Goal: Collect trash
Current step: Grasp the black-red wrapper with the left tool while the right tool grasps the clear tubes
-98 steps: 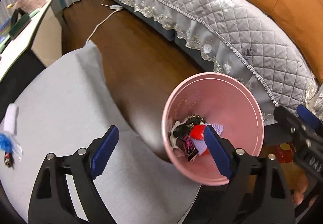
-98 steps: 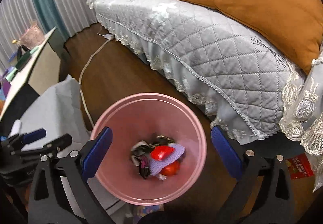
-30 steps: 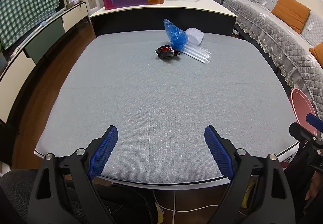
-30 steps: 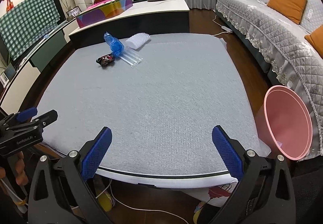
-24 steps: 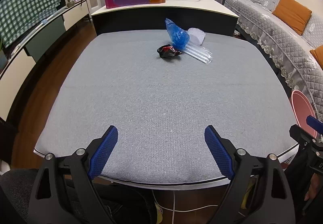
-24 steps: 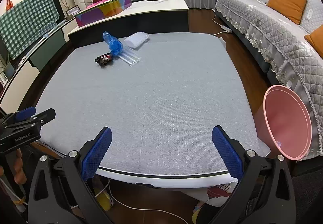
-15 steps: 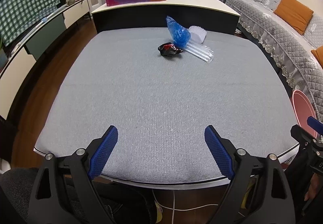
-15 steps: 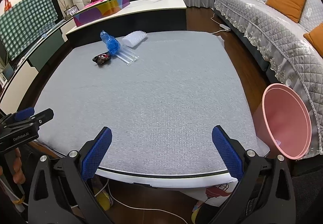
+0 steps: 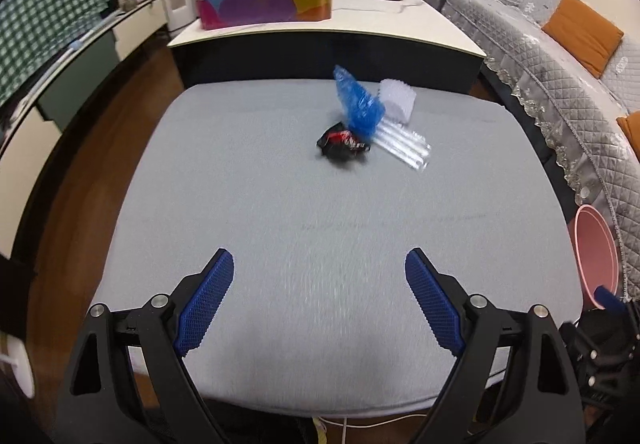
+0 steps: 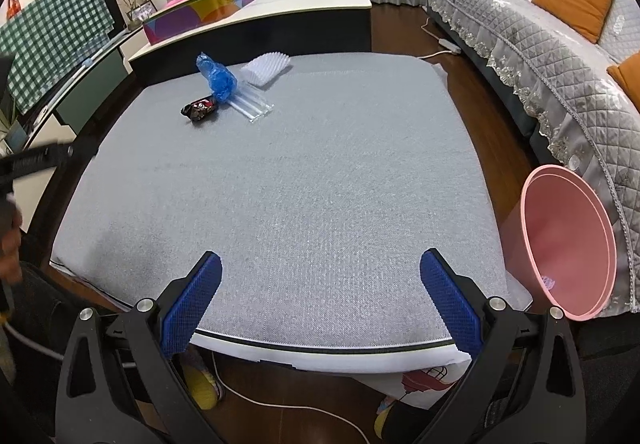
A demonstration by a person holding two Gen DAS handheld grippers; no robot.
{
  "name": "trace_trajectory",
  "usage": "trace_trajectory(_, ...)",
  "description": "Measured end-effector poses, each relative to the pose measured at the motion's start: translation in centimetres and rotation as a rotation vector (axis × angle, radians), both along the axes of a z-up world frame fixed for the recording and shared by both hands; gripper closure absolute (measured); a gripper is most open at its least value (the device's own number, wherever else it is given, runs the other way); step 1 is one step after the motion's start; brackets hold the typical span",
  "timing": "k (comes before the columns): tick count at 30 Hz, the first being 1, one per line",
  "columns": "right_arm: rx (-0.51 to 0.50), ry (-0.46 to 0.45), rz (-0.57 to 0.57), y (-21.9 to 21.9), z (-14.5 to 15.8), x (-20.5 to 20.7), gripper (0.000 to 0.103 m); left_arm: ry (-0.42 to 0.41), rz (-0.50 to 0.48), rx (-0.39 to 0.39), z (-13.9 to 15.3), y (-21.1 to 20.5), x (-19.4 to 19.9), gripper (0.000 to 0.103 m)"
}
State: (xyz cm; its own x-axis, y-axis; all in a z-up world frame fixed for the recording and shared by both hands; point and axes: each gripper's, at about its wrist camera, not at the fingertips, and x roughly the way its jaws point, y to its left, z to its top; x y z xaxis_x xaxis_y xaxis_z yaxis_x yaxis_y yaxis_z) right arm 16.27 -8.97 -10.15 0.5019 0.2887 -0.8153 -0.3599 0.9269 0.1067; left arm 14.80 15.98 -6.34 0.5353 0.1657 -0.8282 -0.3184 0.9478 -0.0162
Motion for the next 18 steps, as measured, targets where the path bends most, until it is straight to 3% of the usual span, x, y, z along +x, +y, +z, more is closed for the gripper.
trace_trajectory(8,-0.044,0.029,0.06,4.1,-0.4,5.5,0.005,0.071,-0.087,-0.066,-3.0,2.1,8.0,0.018)
trace_trajectory(18,-0.138,0.031,0.232,13.5,-5.0,15.1,0.005,0.139,-0.116,-0.134,-7.9,4.5,16.3,0.018)
